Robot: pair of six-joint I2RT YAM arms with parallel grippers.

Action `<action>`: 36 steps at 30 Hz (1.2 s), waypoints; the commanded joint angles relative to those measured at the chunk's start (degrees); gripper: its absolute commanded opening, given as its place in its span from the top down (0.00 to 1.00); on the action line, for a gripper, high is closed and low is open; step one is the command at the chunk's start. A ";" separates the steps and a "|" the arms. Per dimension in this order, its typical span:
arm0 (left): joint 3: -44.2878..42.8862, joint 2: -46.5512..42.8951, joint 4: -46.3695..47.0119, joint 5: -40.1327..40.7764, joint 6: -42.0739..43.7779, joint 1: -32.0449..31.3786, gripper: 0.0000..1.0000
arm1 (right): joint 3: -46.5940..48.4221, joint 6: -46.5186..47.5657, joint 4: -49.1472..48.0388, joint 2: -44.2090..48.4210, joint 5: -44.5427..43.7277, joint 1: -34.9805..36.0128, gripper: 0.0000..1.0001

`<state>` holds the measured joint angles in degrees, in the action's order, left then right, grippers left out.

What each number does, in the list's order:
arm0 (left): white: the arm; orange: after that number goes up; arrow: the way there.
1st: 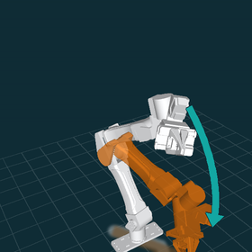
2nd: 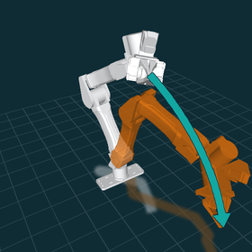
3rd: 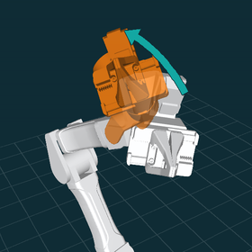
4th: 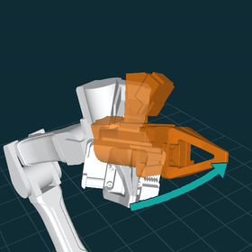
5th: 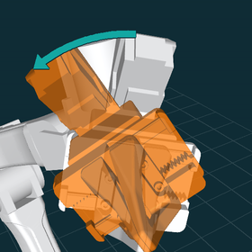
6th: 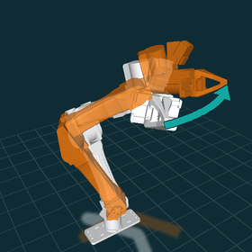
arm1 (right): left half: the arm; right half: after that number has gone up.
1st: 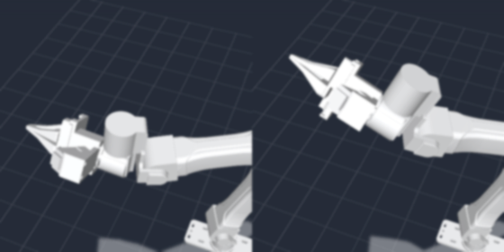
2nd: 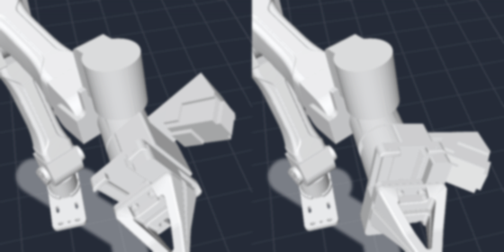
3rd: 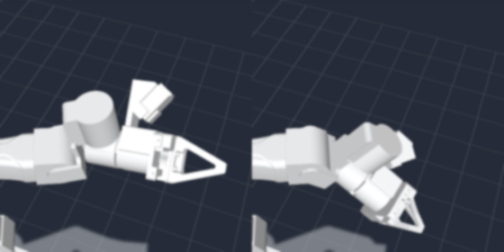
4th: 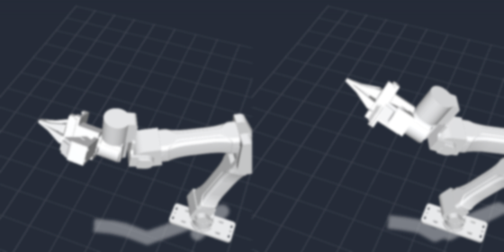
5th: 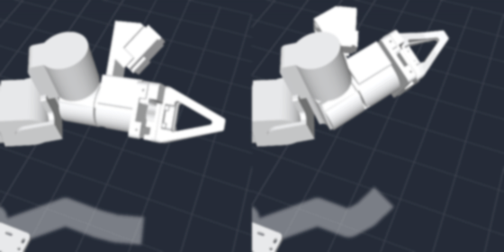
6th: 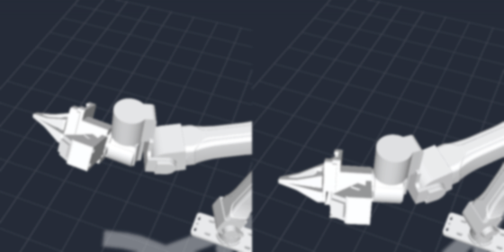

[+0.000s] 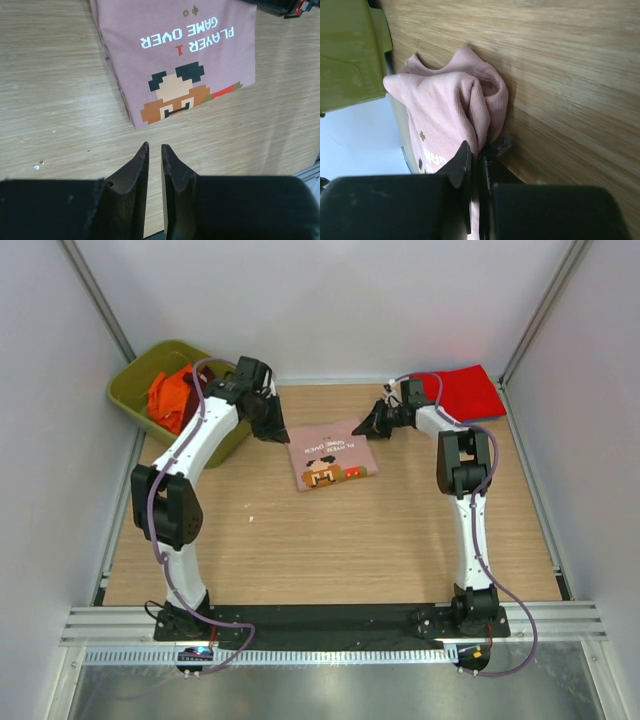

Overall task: Fold and stack the t-shirts
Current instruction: Neatly place the folded tshirt to the corner

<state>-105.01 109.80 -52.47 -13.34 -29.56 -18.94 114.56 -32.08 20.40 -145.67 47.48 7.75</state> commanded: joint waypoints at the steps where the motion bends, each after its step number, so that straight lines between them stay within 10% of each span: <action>1: 1.47 -4.06 0.35 -1.60 0.21 0.31 0.84 | 1.28 -4.12 -4.74 1.25 0.77 0.69 0.99; 36: 9.65 -6.26 3.51 -2.47 -1.81 0.22 0.84 | 10.05 29.17 26.69 28.16 -54.51 4.74 0.99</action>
<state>-92.77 103.28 -50.37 -14.20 -31.09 -18.94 118.43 -8.23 46.26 -121.21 -0.93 13.26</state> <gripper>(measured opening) 0.157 0.073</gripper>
